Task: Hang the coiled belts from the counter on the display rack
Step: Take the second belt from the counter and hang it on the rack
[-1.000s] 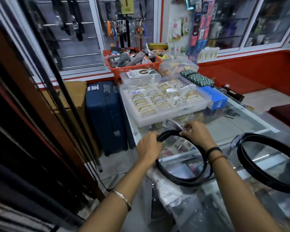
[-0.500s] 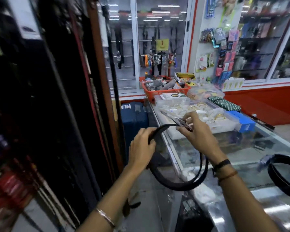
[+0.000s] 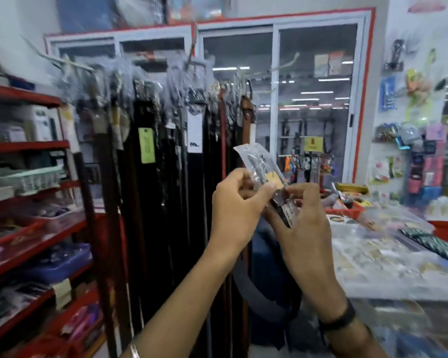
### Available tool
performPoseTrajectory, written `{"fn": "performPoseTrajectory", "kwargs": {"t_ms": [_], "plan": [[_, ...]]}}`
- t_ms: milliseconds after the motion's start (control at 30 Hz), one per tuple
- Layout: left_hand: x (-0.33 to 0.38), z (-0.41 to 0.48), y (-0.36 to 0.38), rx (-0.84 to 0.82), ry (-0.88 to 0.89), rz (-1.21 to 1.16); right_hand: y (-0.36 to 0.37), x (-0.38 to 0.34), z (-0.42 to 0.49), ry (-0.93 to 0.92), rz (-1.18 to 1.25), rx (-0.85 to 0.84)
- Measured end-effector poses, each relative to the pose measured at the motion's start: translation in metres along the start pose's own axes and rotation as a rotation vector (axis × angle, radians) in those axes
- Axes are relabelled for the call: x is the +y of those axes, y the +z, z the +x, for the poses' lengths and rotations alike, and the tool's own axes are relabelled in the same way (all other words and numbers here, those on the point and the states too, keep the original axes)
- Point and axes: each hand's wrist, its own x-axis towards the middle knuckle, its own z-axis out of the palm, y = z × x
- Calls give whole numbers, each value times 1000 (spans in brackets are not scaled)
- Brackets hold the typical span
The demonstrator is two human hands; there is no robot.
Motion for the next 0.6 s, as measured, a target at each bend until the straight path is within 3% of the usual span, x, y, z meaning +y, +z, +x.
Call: {"fn": "performPoseTrajectory", "kwargs": {"t_ms": [367,600], "plan": [[51,64,-61,240,215,-92,66,-51,58,-285,332,16],[67,102,-78,286,412,-14,98,-80,97,-260,415,103]]}}
